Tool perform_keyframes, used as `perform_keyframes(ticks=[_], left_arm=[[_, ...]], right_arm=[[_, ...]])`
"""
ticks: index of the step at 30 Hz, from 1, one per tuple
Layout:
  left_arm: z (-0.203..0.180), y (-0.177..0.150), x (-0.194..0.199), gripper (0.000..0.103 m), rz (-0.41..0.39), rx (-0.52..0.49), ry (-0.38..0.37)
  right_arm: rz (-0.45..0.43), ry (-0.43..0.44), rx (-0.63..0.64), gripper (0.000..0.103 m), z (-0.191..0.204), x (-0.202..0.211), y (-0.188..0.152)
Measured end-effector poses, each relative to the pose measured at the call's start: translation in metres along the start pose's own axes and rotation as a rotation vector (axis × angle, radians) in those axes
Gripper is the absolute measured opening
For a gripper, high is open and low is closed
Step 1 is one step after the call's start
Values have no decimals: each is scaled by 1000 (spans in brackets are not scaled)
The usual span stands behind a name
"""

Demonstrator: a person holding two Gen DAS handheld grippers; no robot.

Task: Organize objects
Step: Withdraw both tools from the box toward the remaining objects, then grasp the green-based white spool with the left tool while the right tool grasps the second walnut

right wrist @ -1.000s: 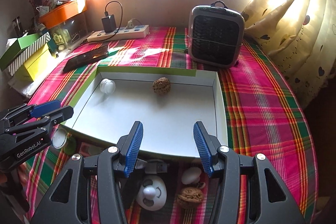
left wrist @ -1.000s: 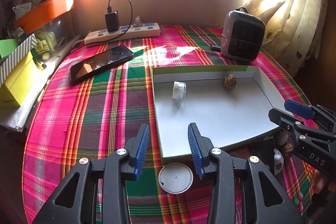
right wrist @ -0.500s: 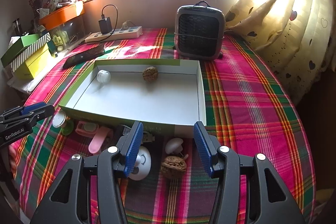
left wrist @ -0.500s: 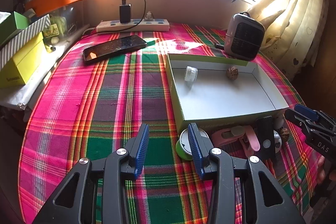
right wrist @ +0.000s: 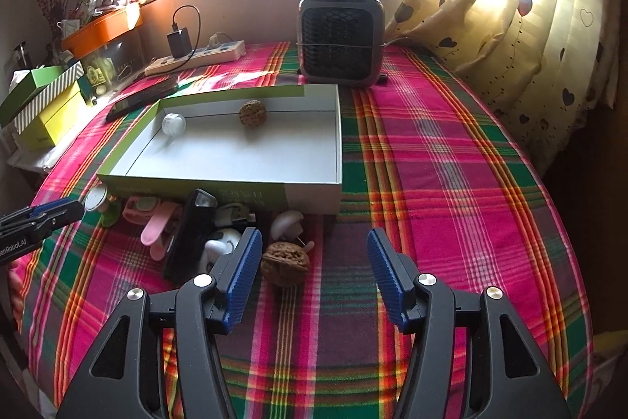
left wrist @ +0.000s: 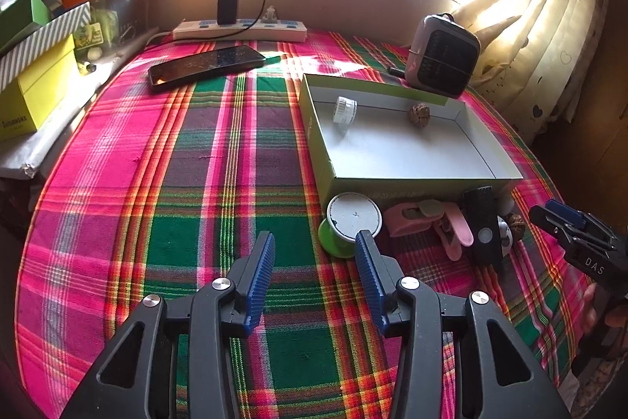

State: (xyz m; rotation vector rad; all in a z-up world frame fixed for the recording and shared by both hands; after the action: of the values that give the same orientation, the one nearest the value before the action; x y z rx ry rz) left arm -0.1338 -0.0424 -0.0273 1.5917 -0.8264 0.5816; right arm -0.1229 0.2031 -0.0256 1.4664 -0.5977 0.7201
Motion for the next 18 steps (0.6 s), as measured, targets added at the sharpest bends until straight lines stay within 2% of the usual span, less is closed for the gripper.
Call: perform_keyframes(ticks=[18], left_arm=[[-8,-7,-15,43,44,8,-35]], right_arm=[[58,49,2,57,10,-21,-10]])
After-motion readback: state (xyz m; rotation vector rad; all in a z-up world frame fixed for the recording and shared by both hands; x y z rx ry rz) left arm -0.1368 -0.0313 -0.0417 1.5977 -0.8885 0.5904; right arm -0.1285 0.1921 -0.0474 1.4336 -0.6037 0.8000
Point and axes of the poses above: each gripper's, at about its wrist camera, not at the fingertips, and x roughly against the way its jaws point, z to its left, y to its top, the point moved 7 cm from there along -x, roughly the way its jaws point, and after that the axes turned 2 degrees about z, right-handed, at the moved point
